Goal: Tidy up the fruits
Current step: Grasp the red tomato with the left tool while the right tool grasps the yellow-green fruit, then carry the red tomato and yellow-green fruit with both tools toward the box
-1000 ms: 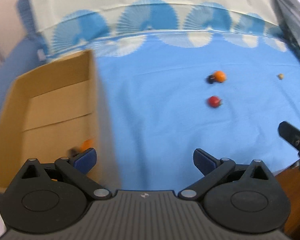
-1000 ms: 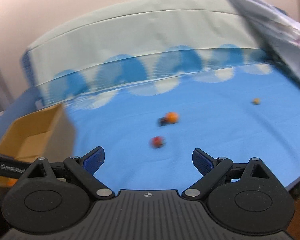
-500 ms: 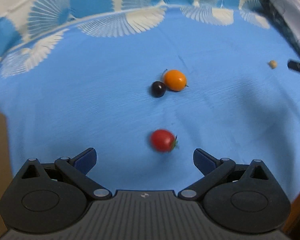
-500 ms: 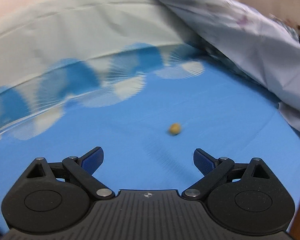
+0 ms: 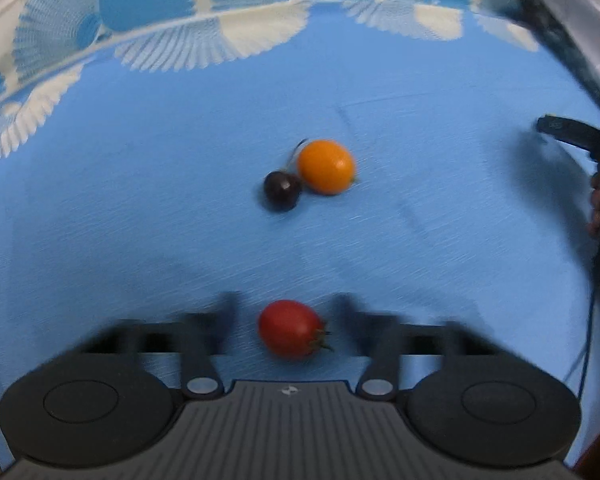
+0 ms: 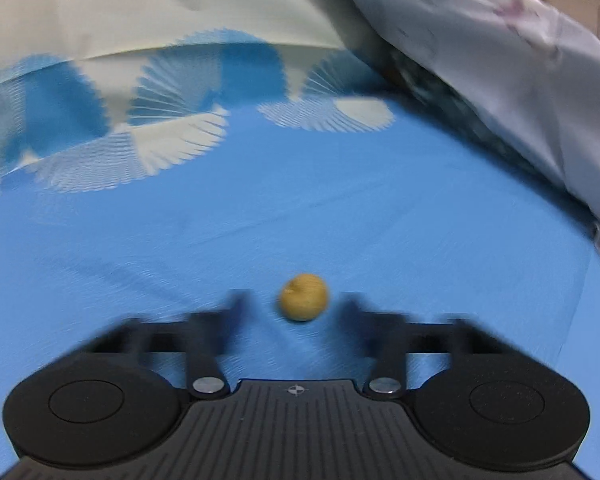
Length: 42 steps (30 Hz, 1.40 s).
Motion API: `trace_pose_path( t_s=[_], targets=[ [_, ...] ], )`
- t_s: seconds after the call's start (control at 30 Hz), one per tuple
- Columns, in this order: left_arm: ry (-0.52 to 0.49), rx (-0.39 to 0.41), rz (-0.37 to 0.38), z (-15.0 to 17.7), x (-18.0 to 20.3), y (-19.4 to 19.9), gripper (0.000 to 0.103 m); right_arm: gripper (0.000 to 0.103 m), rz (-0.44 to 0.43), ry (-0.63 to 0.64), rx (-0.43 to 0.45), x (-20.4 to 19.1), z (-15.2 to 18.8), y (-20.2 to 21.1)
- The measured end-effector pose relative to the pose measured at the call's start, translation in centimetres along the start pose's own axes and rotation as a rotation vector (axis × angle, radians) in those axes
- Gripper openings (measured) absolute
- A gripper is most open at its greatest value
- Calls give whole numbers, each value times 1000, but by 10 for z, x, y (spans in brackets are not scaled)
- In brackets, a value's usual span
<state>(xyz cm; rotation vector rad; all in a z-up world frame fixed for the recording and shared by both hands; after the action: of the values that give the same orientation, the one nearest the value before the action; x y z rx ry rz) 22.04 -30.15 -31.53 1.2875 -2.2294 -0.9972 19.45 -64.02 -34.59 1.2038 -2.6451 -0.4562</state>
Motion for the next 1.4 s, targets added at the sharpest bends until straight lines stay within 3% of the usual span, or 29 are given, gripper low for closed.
trace_pose_path(
  t_s=[0.2, 0.37, 0.6, 0.87, 1.4],
  targets=[
    [20, 5, 4, 1, -7, 22, 36, 27, -4, -51, 10, 6, -14, 31],
    [43, 40, -7, -7, -19, 66, 36, 27, -78, -94, 20, -1, -28, 88],
    [42, 65, -64, -10, -39, 145, 36, 27, -228, -167, 5, -35, -41, 198],
    [68, 95, -97, 10, -65, 242, 36, 27, -392, -214, 8, -86, -61, 323],
    [192, 179, -236, 76, -159, 394, 36, 27, -746, -97, 32, -193, -73, 531]
  ],
)
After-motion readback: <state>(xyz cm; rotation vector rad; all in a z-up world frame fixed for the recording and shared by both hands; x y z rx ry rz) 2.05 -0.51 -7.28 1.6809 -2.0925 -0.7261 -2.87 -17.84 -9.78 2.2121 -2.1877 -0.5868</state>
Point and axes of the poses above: each gripper's, at about its wrist camera, not at the fingertips, and y roughly against the way its jaws point, x to its right, z to its underside, the point moved 9 cm from there along -y, roughly the way its jaws point, and after that the axes turned 15 degrees about x, right-handed, at the moved point
